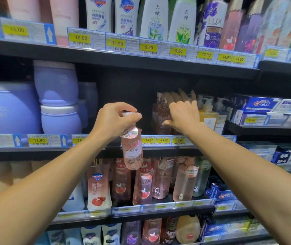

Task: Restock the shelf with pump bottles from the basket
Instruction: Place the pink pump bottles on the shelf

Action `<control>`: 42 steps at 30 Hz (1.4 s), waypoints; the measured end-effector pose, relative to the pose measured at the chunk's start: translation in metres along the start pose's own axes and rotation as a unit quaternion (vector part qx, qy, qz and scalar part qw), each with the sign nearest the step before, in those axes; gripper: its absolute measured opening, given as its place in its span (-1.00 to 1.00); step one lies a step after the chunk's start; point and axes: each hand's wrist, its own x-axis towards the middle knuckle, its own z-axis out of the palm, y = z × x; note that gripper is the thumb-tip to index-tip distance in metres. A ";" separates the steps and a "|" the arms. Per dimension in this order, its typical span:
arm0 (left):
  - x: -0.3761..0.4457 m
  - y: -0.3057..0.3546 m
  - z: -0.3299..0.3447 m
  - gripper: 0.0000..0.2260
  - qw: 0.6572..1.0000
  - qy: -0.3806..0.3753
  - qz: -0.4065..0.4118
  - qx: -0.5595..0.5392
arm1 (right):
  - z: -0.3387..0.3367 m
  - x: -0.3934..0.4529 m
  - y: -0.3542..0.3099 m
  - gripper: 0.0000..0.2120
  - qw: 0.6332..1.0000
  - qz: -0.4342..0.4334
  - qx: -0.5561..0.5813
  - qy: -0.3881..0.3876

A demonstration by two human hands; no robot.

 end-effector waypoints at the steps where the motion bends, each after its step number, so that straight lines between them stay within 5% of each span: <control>1: 0.000 0.000 0.000 -0.86 1.000 0.001 -0.001 0.000 | 0.000 0.000 0.000 -0.50 1.000 0.000 0.001 -0.002; 6: 0.001 0.007 0.002 -0.86 1.000 0.009 0.010 -0.005 | 0.003 -0.019 0.001 -0.39 0.987 -0.013 0.065 0.144; 9: 0.006 0.019 0.003 -0.88 0.999 0.037 0.023 -0.021 | 0.004 -0.048 -0.006 -0.56 0.948 -0.031 0.226 0.223; 12: 0.010 0.032 0.008 -0.87 0.997 0.058 0.033 -0.038 | 0.005 -0.081 -0.023 -0.61 0.905 -0.029 0.392 0.164; 17: 0.015 0.049 0.019 -0.82 0.995 0.081 0.051 -0.041 | 0.005 -0.112 -0.045 -0.38 0.870 -0.012 0.493 0.004; 23: 0.013 0.061 0.035 -0.77 0.996 0.064 0.049 -0.030 | 0.005 -0.124 -0.048 -0.55 0.806 0.086 0.585 0.027; 28: 0.010 0.063 0.035 -0.67 0.986 -0.093 0.016 -0.138 | 0.010 -0.133 -0.036 -0.52 0.781 0.127 0.610 0.044; 31: 0.002 0.056 0.038 -0.33 0.975 -0.188 0.048 -0.111 | 0.014 -0.133 -0.026 -0.51 0.774 0.133 0.617 0.052; 34: -0.003 0.054 0.046 -0.06 0.977 -0.192 0.088 -0.007 | 0.015 -0.132 -0.019 -0.52 0.768 0.130 0.624 0.056; 38: -0.002 0.058 0.057 -0.04 0.981 -0.173 0.091 0.008 | 0.016 -0.130 -0.010 -0.61 0.765 0.113 0.632 0.046; 42: 0.003 0.061 0.061 -0.09 0.980 -0.160 0.117 -0.010 | 0.019 -0.126 0.004 -0.59 0.807 0.087 0.583 0.037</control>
